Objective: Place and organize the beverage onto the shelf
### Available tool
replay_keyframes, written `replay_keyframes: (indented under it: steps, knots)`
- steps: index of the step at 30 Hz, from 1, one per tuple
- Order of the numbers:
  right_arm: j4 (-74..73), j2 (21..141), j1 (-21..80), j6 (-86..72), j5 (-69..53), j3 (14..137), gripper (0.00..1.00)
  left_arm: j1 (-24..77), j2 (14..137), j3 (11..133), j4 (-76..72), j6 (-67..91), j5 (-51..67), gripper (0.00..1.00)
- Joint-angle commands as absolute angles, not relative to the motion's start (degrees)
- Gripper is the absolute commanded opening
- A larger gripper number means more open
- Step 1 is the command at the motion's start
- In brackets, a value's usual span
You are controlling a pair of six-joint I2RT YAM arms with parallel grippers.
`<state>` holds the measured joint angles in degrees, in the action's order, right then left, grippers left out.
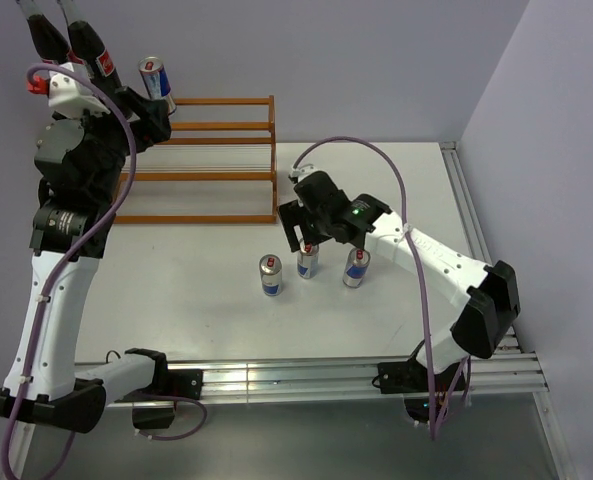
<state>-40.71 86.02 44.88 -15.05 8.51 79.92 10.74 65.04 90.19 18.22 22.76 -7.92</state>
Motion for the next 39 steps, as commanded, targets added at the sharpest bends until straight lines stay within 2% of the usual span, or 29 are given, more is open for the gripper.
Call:
replay_keyframes:
  steps: [1, 16, 19, 20, 23, 27, 34, 39]
  knots:
    - [-41.0, 87.7, 45.4, -15.3, 8.4, 78.8, 0.87, 12.0, 64.4, 89.7, 22.7, 23.1, -4.5, 0.99]
    - [-42.4, 96.9, 45.5, -14.2, 13.0, 79.8, 0.68, 14.1, 65.8, 83.9, 25.3, 19.5, -5.2, 1.00]
    - [-42.4, 96.5, 45.6, -14.1, 13.3, 80.2, 0.56, 15.1, 66.7, 84.2, 25.5, 19.3, -4.6, 1.00]
    - [-42.6, 96.0, 45.5, -14.0, 13.2, 80.4, 0.45, 15.5, 66.9, 84.1, 25.4, 19.3, -4.3, 1.00]
    - [-43.8, 94.6, 45.6, -13.6, 14.0, 81.8, 0.35, 16.7, 67.4, 83.6, 24.3, 19.9, -3.1, 1.00]
    - [-46.3, 92.5, 45.3, -13.0, 15.4, 84.5, 0.29, 19.4, 68.1, 81.7, 21.1, 20.8, -1.0, 0.99]
    - [-51.4, 89.8, 42.9, -12.6, 17.8, 91.5, 0.25, 26.4, 66.9, 72.7, 6.0, 18.8, 4.8, 1.00]
    - [-55.8, 89.9, 41.5, -12.0, 18.9, 100.2, 0.22, 28.8, 63.9, 61.3, -11.2, 15.7, 15.4, 1.00]
